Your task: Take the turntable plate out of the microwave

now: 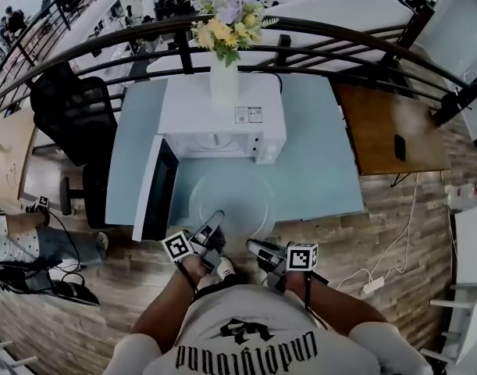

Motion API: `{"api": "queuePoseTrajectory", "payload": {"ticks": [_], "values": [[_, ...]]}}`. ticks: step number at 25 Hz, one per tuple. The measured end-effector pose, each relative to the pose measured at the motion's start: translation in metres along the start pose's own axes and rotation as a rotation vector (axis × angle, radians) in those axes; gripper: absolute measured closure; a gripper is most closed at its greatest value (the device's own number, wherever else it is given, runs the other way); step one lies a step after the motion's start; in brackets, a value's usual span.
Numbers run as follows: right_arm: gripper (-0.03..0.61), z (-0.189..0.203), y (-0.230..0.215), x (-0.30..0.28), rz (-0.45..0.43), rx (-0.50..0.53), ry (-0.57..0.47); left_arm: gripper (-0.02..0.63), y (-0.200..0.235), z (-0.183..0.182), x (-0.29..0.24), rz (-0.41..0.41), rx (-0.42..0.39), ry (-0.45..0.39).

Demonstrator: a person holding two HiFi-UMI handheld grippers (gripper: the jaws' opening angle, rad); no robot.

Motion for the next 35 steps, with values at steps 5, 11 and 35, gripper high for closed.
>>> {"api": "queuePoseTrajectory", "payload": {"ticks": [5, 11, 35], "values": [[0.526, 0.0, 0.015, 0.031, -0.038, -0.001, 0.045, 0.537, -0.023, 0.034, 0.004, -0.007, -0.006, -0.064], [0.526, 0.011, 0.024, 0.078, -0.092, 0.007, 0.113, 0.537, -0.044, 0.088, 0.015, -0.023, -0.028, -0.134], [0.528, 0.096, 0.096, 0.159, -0.198, 0.011, 0.154, 0.537, -0.114, 0.208, 0.105, -0.028, -0.066, -0.282]]}}
Point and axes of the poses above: the fingertips, and each gripper's own axes: x backward along the fingers, y to its left, z out of its underside, the point moved 8 cm from there along x, backward along the fingers, and after that the axes turned 6 degrees about -z, right-handed, at the moved point
